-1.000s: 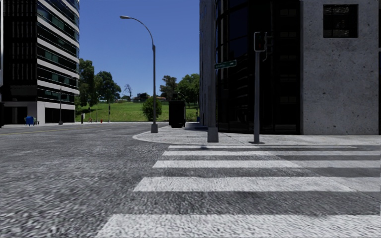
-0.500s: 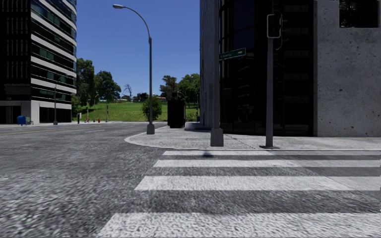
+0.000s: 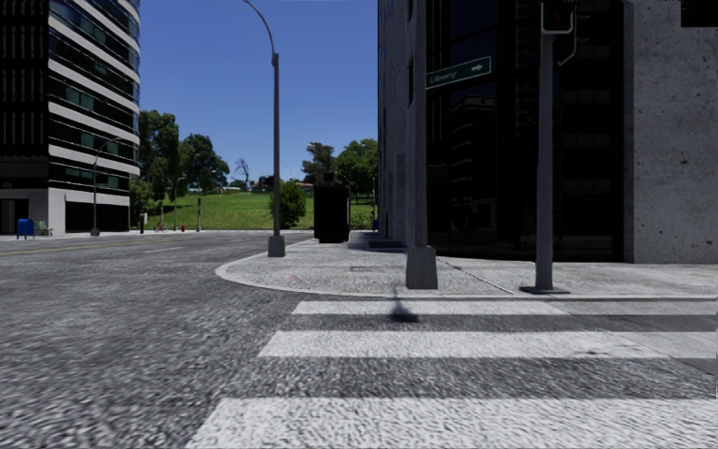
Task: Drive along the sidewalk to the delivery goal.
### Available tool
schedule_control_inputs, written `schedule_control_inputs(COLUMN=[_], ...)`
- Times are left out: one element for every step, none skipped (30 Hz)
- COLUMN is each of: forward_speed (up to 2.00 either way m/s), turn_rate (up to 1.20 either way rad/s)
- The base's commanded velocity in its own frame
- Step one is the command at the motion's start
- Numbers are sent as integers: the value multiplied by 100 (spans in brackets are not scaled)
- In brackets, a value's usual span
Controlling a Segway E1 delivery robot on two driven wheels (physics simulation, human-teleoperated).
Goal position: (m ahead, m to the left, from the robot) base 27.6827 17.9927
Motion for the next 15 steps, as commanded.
schedule_control_inputs(forward_speed=[200, 200, 200, 200, 200, 200, 200, 200, 200, 200, 200, 200, 200, 200, 200], turn_rate=[0, 0, 0, 0, 0, 0, 0, 0, 0, 0, 0, 0, 0, 0, 0])
